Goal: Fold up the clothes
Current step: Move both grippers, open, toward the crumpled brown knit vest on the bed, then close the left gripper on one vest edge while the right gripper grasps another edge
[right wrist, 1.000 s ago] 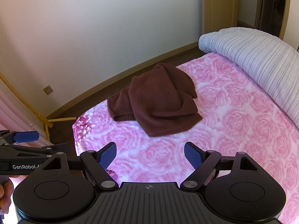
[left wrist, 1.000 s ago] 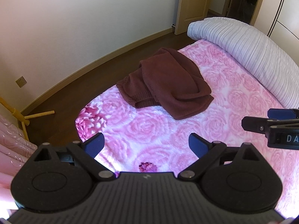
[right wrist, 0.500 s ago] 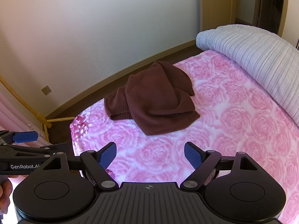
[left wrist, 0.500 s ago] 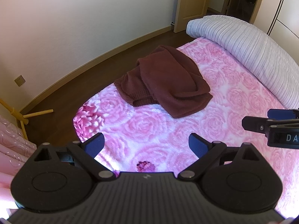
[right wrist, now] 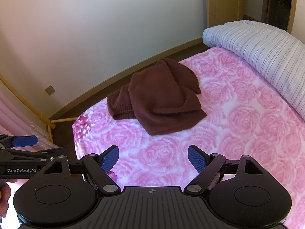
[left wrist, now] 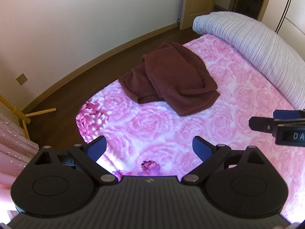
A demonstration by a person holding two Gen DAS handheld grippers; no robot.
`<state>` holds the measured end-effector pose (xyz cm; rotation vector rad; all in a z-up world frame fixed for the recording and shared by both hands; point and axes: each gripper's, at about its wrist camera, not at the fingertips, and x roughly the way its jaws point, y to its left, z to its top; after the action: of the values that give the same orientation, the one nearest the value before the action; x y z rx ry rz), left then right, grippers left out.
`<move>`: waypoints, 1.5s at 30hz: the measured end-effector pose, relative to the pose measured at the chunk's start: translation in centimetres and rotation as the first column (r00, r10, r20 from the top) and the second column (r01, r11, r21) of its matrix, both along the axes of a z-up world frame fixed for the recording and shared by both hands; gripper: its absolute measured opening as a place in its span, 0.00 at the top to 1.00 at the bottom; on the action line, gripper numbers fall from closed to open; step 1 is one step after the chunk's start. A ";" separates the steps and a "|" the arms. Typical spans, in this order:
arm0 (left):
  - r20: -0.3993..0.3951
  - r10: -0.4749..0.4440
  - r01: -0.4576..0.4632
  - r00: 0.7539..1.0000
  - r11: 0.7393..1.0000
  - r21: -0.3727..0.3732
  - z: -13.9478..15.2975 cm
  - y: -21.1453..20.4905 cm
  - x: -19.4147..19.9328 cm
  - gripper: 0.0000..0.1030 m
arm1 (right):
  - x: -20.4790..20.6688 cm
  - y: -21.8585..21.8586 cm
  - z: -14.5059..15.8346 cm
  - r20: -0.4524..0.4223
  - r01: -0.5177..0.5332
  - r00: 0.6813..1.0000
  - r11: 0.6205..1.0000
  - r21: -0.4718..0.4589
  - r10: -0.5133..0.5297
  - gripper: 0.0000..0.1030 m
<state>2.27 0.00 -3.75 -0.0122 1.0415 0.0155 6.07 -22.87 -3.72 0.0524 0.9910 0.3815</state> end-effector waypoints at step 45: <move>-0.050 -0.667 0.657 0.744 0.715 0.238 -16.2 3.4 18.4 0.08 | 12.7 12.9 -12.2 -0.067 -0.342 0.936 0.841 -0.420 0.347 0.20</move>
<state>20.70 3.40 -19.92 0.5910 0.9487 -0.5188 18.78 -9.98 -15.95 -0.5352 1.0548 0.4850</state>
